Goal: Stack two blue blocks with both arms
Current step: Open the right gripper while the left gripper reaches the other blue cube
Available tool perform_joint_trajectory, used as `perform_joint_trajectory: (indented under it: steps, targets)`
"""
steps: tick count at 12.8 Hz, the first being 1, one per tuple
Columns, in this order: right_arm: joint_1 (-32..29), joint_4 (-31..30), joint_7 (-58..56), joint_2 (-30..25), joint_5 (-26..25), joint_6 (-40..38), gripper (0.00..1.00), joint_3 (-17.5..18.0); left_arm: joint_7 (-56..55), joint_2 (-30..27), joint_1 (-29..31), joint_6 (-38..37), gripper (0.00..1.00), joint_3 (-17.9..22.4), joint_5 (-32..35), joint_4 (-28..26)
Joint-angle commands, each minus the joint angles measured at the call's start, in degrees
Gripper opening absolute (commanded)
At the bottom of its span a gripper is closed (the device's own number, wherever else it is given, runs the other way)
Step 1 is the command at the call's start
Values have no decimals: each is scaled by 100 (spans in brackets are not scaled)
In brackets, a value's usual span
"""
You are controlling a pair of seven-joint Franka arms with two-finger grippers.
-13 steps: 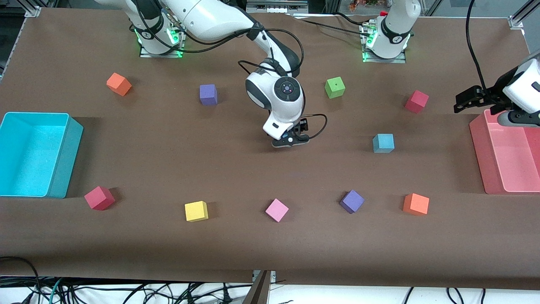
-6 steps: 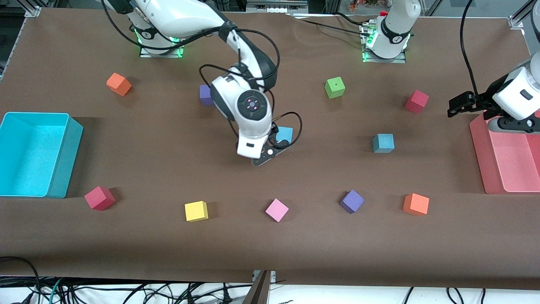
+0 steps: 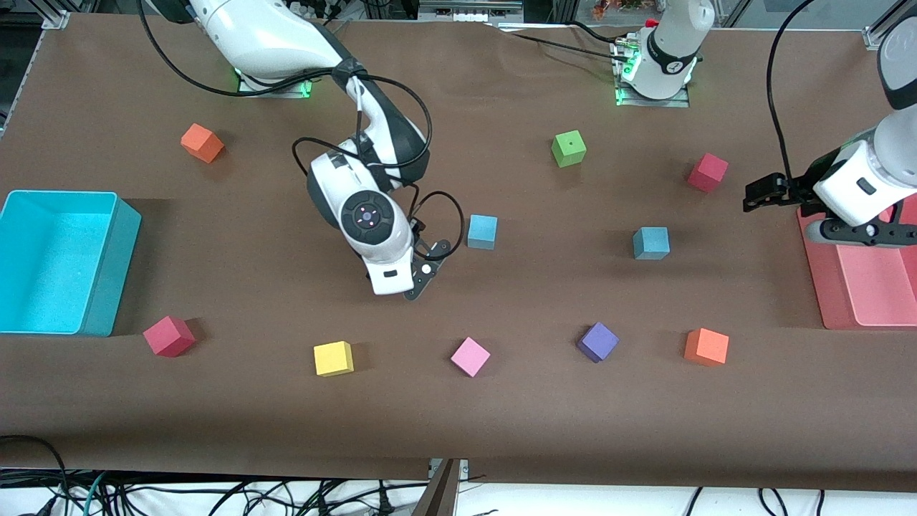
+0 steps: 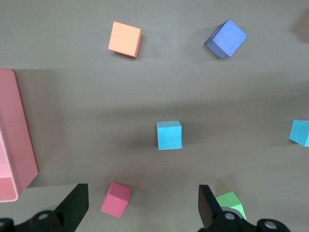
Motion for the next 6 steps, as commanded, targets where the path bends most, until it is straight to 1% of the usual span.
perform_joint_trajectory:
  steps: [1, 2, 4, 6]
  targets:
    - [-257, -555, -1240, -244, 400, 420, 100, 62, 75, -24, -12, 146, 100, 5, -98, -136]
    - [-397, -757, -1767, -270, 602, 710, 100, 62, 75, 11, -12, 155, 100, 5, -98, -136]
    - [-617, -1188, -2674, -340, 1199, 1237, 100, 62, 75, 29, -12, 216, 100, -4, -107, -346]
    - [-741, -1679, -3307, -489, 1840, 1712, 100, 62, 75, -32, -3, 750, 100, -39, -239, -880]
